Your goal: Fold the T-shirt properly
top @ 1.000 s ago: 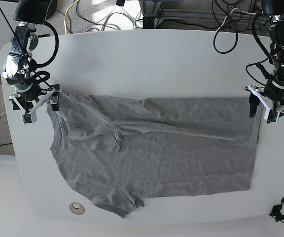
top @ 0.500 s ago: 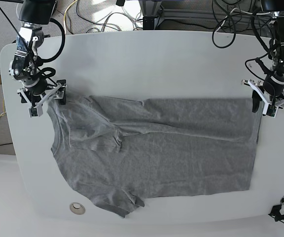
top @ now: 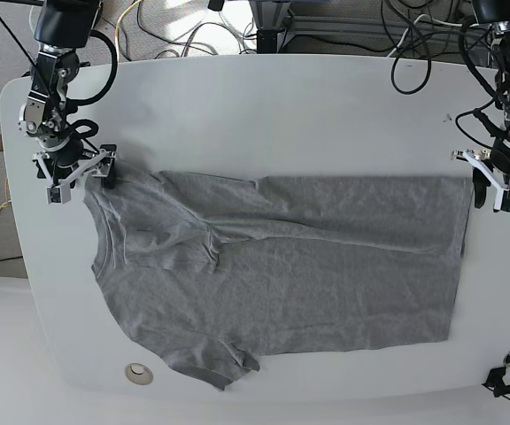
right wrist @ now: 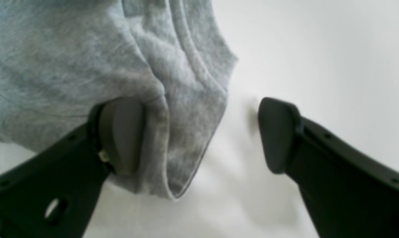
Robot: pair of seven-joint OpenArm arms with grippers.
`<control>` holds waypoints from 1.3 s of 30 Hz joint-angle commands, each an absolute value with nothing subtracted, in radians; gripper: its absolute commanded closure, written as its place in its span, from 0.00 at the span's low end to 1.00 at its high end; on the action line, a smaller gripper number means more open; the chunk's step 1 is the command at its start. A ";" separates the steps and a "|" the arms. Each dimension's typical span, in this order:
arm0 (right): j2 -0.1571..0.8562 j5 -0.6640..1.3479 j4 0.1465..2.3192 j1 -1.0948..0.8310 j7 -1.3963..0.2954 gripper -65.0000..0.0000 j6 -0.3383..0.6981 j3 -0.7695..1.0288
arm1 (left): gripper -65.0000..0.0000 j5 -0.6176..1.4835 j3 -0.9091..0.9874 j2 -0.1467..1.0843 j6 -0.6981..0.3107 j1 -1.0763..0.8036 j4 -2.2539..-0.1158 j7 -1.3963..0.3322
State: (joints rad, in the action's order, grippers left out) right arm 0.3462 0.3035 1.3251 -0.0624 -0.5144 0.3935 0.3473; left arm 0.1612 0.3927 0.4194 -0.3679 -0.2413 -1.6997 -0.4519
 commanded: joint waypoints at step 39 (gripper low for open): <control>0.291 0.305 1.323 -0.084 -0.544 1.00 0.392 0.349 | 0.27 0.229 0.338 0.371 -0.435 -0.077 -1.280 -0.444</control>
State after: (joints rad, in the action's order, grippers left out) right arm 0.2878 0.3218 1.3262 -0.0765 -0.4782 0.3866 0.3527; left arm 0.2352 0.3374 0.3660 -0.4351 -0.0856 -1.2755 -0.4503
